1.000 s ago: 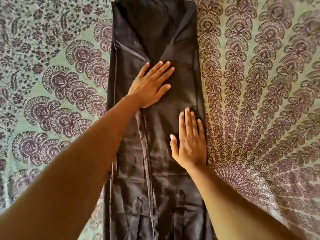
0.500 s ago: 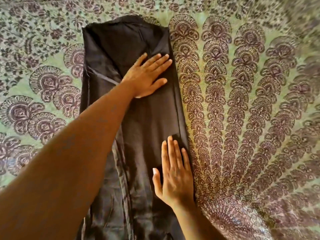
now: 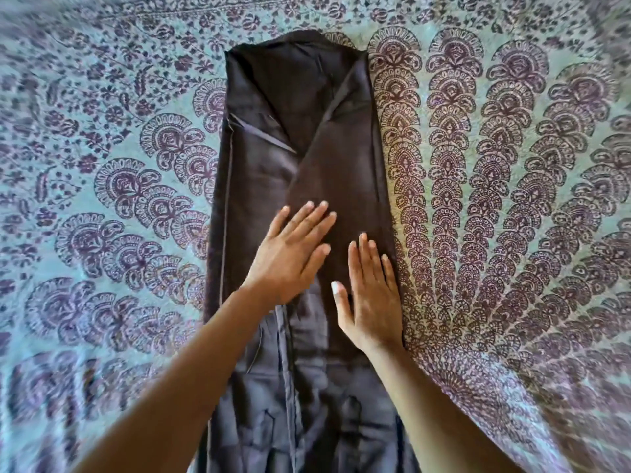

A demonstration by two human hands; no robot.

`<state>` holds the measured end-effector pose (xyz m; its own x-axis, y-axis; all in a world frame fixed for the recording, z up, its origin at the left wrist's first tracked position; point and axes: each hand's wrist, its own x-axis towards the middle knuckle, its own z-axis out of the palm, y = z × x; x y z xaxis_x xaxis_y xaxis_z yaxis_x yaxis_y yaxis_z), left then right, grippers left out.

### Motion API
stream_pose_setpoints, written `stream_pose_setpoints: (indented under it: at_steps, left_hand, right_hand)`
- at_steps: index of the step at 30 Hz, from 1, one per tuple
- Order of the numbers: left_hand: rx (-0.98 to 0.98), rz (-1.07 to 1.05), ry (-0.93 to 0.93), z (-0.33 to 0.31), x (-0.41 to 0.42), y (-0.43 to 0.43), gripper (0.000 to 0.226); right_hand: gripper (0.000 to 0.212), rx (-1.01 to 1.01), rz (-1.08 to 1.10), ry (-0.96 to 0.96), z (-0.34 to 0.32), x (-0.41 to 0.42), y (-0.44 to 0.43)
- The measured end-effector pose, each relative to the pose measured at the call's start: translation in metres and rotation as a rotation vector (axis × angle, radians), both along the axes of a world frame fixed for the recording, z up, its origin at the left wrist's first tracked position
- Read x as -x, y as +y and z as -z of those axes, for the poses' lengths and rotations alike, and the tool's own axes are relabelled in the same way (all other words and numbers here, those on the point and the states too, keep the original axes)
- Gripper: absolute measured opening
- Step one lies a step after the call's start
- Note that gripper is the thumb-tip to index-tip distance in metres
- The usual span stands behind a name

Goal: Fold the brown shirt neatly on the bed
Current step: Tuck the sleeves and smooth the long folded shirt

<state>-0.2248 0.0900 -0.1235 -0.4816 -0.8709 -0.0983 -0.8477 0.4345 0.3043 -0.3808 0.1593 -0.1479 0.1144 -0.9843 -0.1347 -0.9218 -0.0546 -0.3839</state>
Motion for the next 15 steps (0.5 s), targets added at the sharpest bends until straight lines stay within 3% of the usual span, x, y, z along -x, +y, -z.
stream_pose_setpoints:
  at_steps: [2,4,11,15]
  left_hand:
    - [0.035,0.132,-0.151,0.016,-0.013,0.018,0.056]
    - [0.074,0.190,-0.243,0.027,-0.021,0.025,0.059]
    - [0.074,0.223,-0.319,0.022,-0.018,0.035,0.059]
    - [0.060,0.479,-0.230,0.027,-0.006,0.124,0.057]
  right_hand:
    - [0.063,0.011,0.050,-0.261,-0.003,0.006,-0.002]
    - [0.060,0.032,0.015,-0.398,-0.007,0.011,-0.008]
    - [0.069,-0.085,-0.314,-0.165,-0.011,0.020,-0.059]
    - [0.063,-0.141,-0.362,-0.027,-0.006,0.021,-0.063]
